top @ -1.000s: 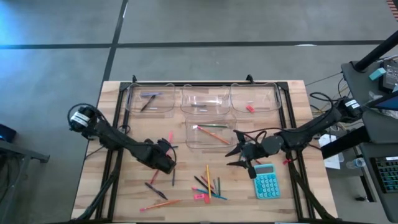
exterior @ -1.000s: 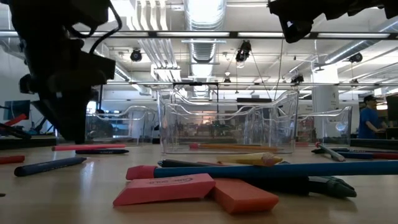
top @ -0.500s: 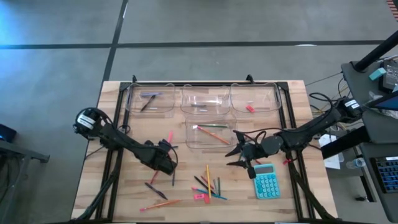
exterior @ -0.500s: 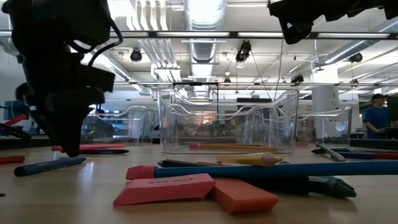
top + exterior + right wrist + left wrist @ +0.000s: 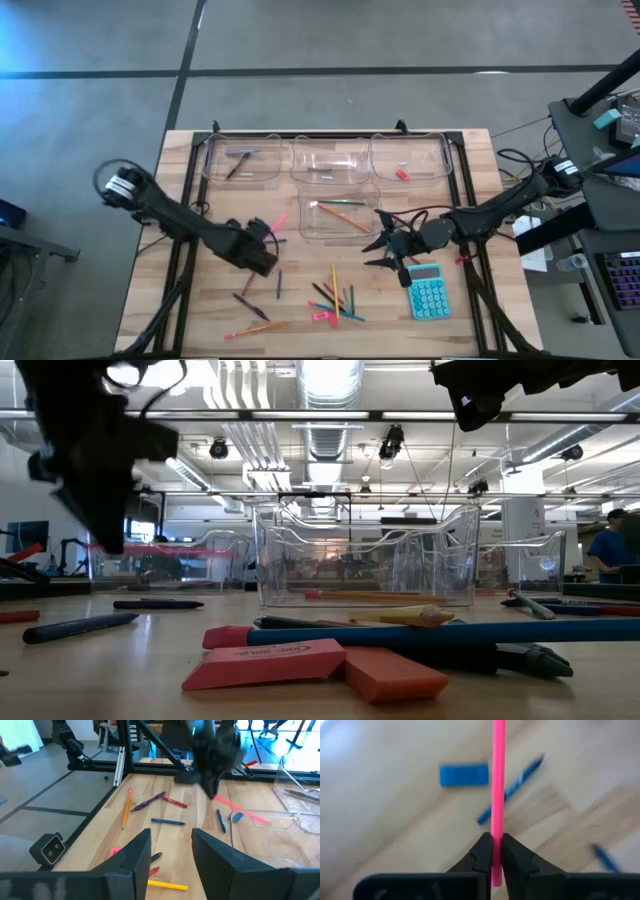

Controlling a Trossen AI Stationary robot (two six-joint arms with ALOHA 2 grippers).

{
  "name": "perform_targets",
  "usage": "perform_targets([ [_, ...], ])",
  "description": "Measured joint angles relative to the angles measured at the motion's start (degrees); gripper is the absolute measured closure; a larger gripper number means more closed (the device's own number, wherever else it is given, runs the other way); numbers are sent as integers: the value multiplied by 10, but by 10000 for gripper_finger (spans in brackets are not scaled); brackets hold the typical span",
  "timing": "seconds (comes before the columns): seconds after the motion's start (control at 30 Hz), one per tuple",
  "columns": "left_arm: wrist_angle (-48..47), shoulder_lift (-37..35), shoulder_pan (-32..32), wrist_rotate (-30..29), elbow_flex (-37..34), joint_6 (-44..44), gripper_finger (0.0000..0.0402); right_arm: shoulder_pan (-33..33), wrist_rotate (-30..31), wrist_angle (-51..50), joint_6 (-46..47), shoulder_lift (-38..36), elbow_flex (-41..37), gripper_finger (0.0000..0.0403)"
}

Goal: Sort crayons/erasers/pens/pencils in bins
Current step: Put the pink pencil into the bottom transparent bin

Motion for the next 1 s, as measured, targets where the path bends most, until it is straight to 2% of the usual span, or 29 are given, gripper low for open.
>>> perform_targets([
  [0.07, -17, -35, 0, -50, 12, 10, 395, 0, 0, 0, -1, 0, 0, 270],
  [0.17, -9, -88, 0, -159, 22, 72, 394, 0, 0, 0, -1, 0, 0, 269],
  [0.23, 44, -117, 7, -212, 24, 164, 394, 0, 0, 1, -5, 0, 0, 269],
  [0.3, 147, -134, 25, -222, 24, 292, 393, 0, 0, 1, -7, 0, 0, 269],
  [0.4, 303, -137, 61, -195, 23, 455, 393, 0, 2, 1, -9, 0, 0, 271],
  [0.5, 372, -110, 106, -135, 34, 550, 393, 0, 6, 3, -7, 0, 0, 274],
  [0.73, 377, -13, 186, -22, 63, 619, 393, 1, 6, 5, 27, 0, 0, 280],
  [1.0, 382, 70, 192, -12, 100, 668, 391, 1, 6, 5, 25, 0, 0, 280],
])
